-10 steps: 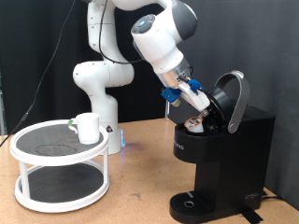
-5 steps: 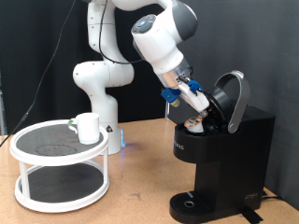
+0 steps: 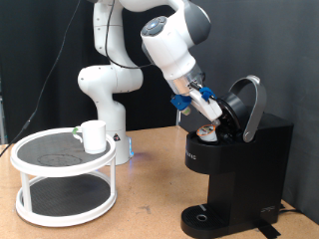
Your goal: Make a cup of coffee with the keurig machine
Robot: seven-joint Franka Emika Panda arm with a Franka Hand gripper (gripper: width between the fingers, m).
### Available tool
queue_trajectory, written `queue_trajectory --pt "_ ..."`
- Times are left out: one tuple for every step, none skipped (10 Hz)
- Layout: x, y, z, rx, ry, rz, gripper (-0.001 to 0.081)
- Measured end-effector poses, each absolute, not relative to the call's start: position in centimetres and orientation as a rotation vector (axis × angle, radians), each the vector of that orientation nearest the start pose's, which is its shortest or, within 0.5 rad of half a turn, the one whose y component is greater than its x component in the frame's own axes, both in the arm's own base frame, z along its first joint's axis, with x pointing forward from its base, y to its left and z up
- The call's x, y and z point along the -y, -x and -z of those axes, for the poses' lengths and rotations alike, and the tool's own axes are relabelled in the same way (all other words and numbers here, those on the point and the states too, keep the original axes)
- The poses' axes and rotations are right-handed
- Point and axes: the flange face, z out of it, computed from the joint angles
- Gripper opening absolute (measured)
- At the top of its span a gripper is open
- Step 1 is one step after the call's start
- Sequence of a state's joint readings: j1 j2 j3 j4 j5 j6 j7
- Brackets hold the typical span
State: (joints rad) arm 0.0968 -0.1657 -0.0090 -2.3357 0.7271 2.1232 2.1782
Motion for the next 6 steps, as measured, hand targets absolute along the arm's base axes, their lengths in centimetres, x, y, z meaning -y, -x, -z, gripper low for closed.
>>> queue_trajectory --pt "-7.1 -47.8 -40.8 -2.672 0.889 -0.811 0.0734" --pt "-7.0 -47.7 -40.6 -2.689 0.886 -0.794 0.0734" --pt "-6.9 -47.7 -40.3 -2.703 0.879 -0.776 0.0734" --pt "-6.8 -47.6 -40.0 -2.71 0.875 -0.763 0.0734" --pt "-6.8 -47.6 -39.7 -2.713 0.869 -0.754 0.0734" --pt "-6.7 -47.6 -39.5 -2.714 0.865 -0.749 0.0734"
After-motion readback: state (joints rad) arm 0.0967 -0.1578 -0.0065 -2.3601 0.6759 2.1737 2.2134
